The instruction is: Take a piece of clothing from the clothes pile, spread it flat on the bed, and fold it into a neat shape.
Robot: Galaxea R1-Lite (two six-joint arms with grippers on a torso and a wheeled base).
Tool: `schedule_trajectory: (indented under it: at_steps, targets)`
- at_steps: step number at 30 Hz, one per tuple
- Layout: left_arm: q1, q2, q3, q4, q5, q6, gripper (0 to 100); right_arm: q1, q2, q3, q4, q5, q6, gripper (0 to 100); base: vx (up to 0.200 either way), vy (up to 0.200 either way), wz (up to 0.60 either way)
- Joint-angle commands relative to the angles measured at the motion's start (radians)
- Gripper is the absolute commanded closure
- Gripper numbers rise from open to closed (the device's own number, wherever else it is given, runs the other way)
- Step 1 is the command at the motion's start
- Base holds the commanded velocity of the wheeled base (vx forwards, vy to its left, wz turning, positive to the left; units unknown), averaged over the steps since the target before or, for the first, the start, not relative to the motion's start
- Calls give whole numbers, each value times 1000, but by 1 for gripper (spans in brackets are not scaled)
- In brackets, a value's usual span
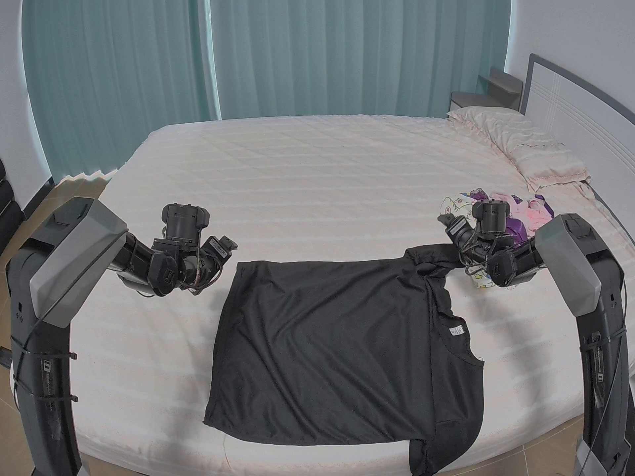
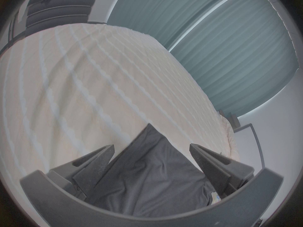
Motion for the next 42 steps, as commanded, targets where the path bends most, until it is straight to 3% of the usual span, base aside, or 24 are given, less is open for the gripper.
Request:
schedule_trajectory:
  at_steps: [1, 4, 7, 12, 15, 16, 19, 21, 24, 28, 31, 34, 39, 40, 42]
  targets:
    - [1, -132, 130, -4, -72, -2, 0, -24, -39, -58, -99, -1, 152, 0, 0, 0, 0]
    - [1, -184, 215, -9, -118, -2, 0, -33, -62, -83, -73, 45, 233, 0, 0, 0, 0]
    - [1, -207, 256, -11, -129, -2, 0, -33, -44, -127, -27, 50, 278, 0, 0, 0, 0]
    - [5, -250, 339, -52, -140, -3, 0, -36, 40, -284, 185, -21, 284, 0, 0, 0, 0]
    - [5, -286, 411, -73, -178, -2, 0, -38, 31, -291, 290, -29, 279, 0, 0, 0, 0]
    - [5, -295, 428, -77, -189, -2, 0, -41, 23, -290, 320, -22, 275, 0, 0, 0, 0]
    - [4, -327, 485, -83, -220, 0, 0, -42, 10, -281, 473, -9, 143, 0, 0, 0, 0]
    - [4, -344, 511, -83, -235, 0, 0, -44, 10, -256, 504, -10, 69, 0, 0, 0, 0]
    - [5, -370, 552, -83, -267, 0, 0, -44, -19, -235, 478, 2, 64, 0, 0, 0, 0]
    - [5, -402, 601, -90, -290, 0, 0, -41, -121, -169, 471, 136, 163, 0, 0, 0, 0]
    - [4, -419, 663, -127, -312, 0, 0, -42, -165, -87, 470, 143, 158, 0, 0, 0, 0]
    - [5, -427, 721, -176, -321, 0, 0, -47, -197, 49, 450, 146, 98, 0, 0, 0, 0]
    - [2, -462, 877, -274, -312, 4, 0, -48, -306, 445, 154, 162, -6, 0, 0, 0, 0]
    - [2, -462, 877, -274, -312, 4, 0, -48, -306, 445, 154, 162, -6, 0, 0, 0, 0]
    - [-2, -479, 973, -307, -313, 7, 0, -48, -355, 677, -91, 166, -57, 0, 0, 0, 0]
